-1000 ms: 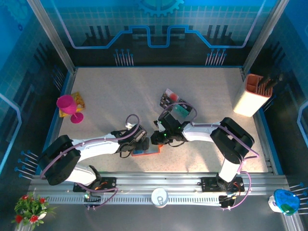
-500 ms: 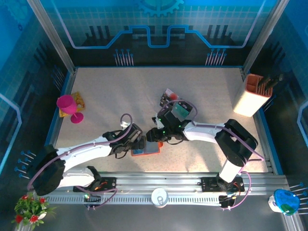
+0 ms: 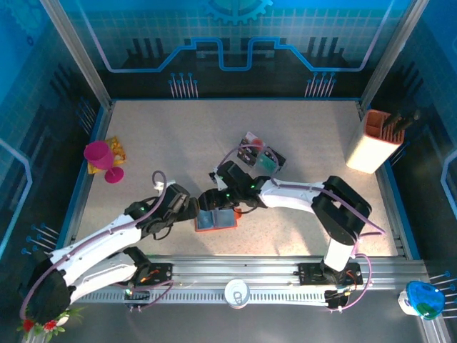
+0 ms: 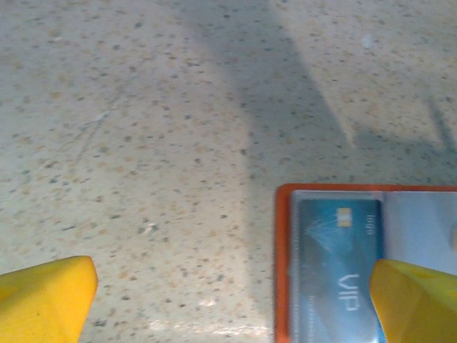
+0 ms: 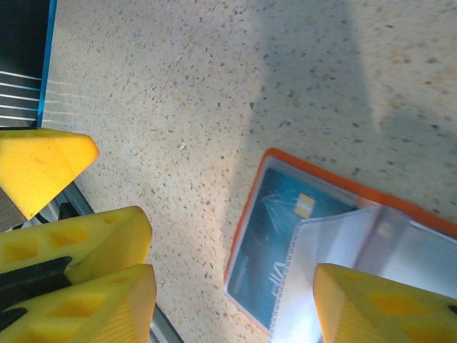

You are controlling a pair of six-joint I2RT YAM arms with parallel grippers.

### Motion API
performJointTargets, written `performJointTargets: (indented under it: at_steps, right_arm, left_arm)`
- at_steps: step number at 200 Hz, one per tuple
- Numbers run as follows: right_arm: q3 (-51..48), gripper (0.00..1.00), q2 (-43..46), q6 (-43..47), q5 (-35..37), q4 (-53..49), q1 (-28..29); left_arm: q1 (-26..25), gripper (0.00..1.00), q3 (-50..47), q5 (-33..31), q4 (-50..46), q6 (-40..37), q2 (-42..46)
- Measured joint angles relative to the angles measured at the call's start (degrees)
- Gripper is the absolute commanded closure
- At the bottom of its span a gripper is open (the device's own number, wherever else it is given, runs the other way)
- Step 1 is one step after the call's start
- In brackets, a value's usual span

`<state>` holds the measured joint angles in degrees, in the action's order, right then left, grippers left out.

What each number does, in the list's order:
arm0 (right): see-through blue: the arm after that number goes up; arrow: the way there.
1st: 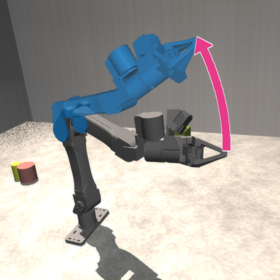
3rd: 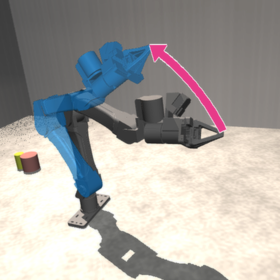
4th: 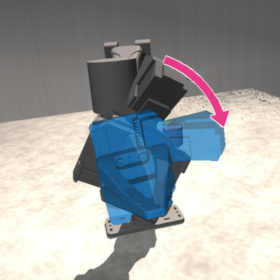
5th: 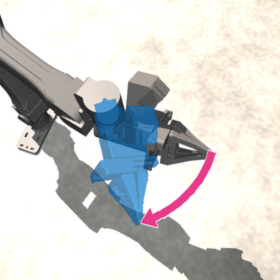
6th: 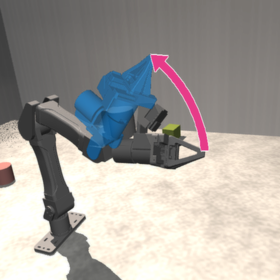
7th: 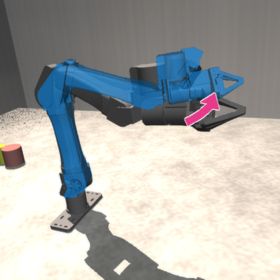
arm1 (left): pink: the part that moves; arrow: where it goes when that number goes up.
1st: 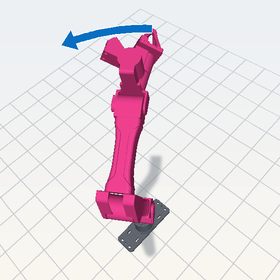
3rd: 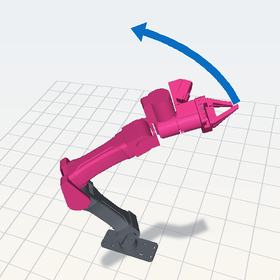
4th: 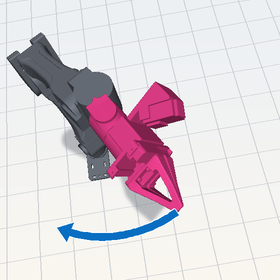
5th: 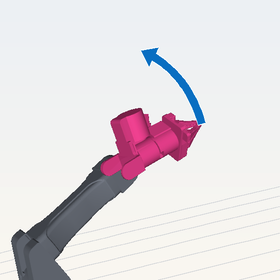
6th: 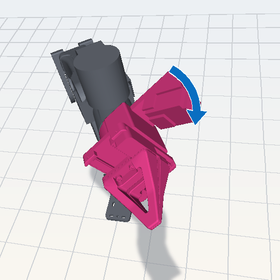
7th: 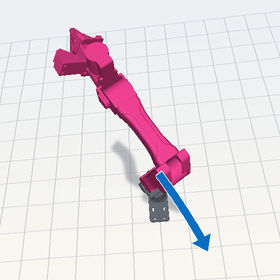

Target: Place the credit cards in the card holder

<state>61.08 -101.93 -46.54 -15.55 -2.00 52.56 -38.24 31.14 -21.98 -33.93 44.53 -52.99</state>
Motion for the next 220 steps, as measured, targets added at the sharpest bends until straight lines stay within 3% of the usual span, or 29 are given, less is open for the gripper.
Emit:
performJointTargets:
  at_steps: [58,133,172,220]
  right_arm:
    - [5.09,0.39,-7.76,-1.75,-1.97,0.2,1.92]
    - [4.37,0.4,-11.21,-5.86,-4.55,5.03,2.89]
    - [1.22,0.4,-8.33,-6.62,-4.68,6.38,2.56]
    - [-5.31,0.4,2.58,-5.9,-4.26,5.31,-0.7]
  left_arm:
    - [2.34,0.01,-2.12,-2.23,-4.74,0.61,6.19]
    - [2.4,0.01,-2.14,-0.9,-0.24,2.1,7.61]
    - [2.4,0.01,-2.14,-0.46,0.22,2.1,7.63]
    - [2.4,0.01,-2.14,0.17,2.12,2.01,6.25]
